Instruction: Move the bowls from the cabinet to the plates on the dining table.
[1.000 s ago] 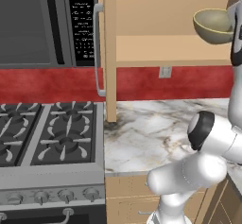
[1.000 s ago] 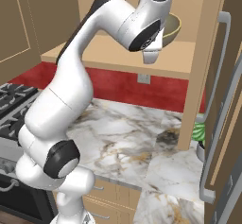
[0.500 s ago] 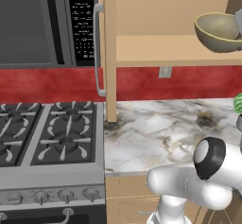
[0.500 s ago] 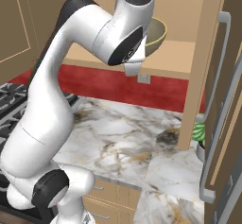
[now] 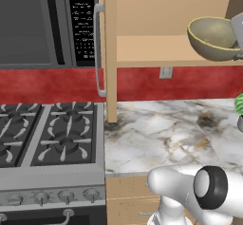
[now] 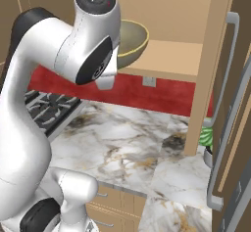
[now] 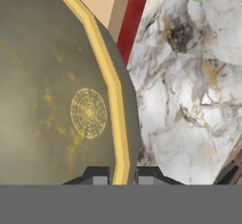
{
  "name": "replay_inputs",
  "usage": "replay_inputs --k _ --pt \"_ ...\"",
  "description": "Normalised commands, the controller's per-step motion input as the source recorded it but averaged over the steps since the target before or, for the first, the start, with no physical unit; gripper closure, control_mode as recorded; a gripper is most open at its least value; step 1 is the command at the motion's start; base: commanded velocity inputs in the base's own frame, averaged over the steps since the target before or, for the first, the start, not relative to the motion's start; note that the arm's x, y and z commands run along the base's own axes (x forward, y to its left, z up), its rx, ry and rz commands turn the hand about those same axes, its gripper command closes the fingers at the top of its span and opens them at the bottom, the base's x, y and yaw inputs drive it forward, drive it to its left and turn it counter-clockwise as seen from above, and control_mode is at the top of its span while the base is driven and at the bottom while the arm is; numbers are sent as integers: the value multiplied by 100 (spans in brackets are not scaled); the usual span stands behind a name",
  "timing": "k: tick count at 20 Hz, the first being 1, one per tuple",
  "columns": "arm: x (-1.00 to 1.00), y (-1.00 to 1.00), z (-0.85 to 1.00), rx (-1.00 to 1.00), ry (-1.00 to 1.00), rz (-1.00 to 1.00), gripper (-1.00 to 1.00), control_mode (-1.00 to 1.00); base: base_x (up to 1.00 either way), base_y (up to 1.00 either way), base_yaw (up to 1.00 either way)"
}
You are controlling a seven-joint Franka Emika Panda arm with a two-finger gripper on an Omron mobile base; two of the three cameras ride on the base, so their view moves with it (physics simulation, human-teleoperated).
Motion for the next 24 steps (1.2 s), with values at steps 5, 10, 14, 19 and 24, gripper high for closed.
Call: replay_inputs --k 5,10,14,19,24 --pt "-49 30 0 6 0 0 100 -100 0 0 0" --pt "-23 20 -7 17 2 0 100 -100 0 0 0" --pt "-40 38 -28 13 11 0 100 -100 0 0 0" --pt "-50 45 -3 3 17 0 100 -100 0 0 0" --pt "-42 31 -2 -1 2 0 100 -100 0 0 0"
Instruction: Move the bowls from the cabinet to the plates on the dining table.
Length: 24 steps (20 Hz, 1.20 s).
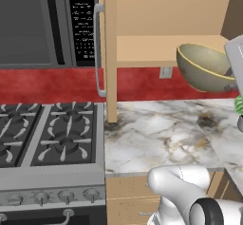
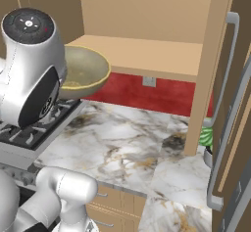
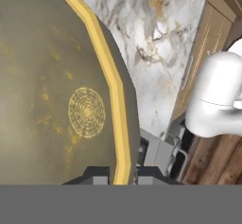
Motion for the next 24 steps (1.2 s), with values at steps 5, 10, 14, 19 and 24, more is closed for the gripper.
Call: replay_inputs --k 5,10,14,19,24 --pt "-27 5 -1 -4 1 0 100 -100 0 0 0" --pt "-11 0 0 0 0 0 100 -100 0 0 0" --pt "-6 0 0 0 0 0 100 -100 0 0 0" --pt "0 0 0 0 0 0 100 -100 0 0 0" --pt "0 0 0 0 0 0 100 -100 0 0 0"
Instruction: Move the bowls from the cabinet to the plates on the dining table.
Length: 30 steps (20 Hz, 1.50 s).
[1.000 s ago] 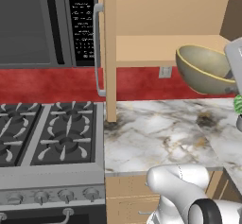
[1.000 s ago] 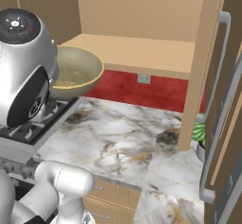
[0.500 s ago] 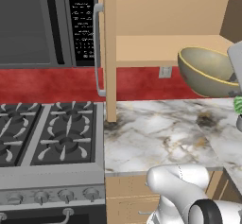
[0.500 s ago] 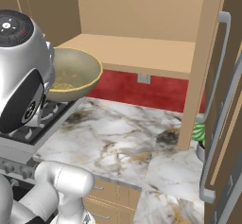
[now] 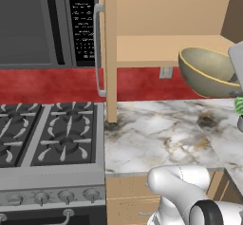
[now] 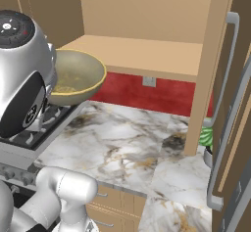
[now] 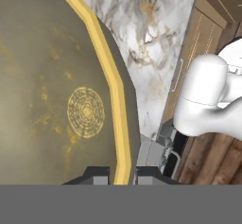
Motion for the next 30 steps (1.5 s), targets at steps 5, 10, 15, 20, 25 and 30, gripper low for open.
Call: replay_inputs --k 5,10,15,20,25,30 --pt "0 0 0 0 0 0 100 100 -9 2 0" --pt "0 0 0 0 0 0 100 100 -50 18 0" --pt "0 0 0 0 0 0 100 100 -69 16 1" --pt "0 0 0 0 0 0 100 100 -75 9 2" --pt "0 0 0 0 0 0 100 100 -79 32 3" --pt "0 0 0 0 0 0 100 100 -53 23 5"
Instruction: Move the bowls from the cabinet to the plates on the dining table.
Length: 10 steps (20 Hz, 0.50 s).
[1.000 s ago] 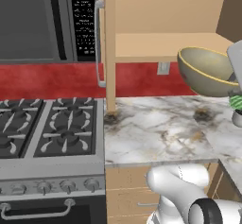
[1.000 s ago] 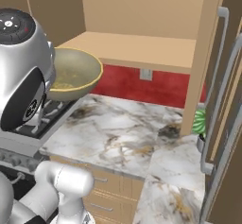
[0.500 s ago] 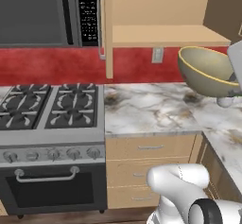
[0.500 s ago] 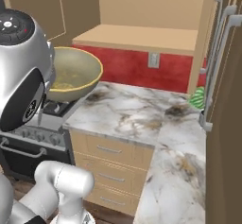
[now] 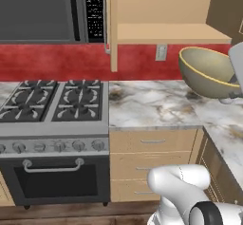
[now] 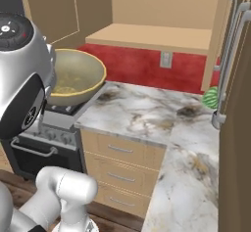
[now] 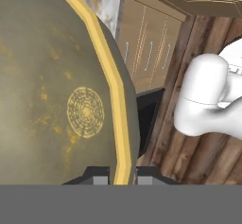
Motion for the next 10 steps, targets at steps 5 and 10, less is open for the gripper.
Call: replay_inputs --k 5,10 --pt "0 0 0 0 0 0 100 100 -62 22 7" --pt "0 0 0 0 0 0 100 100 -24 30 32"
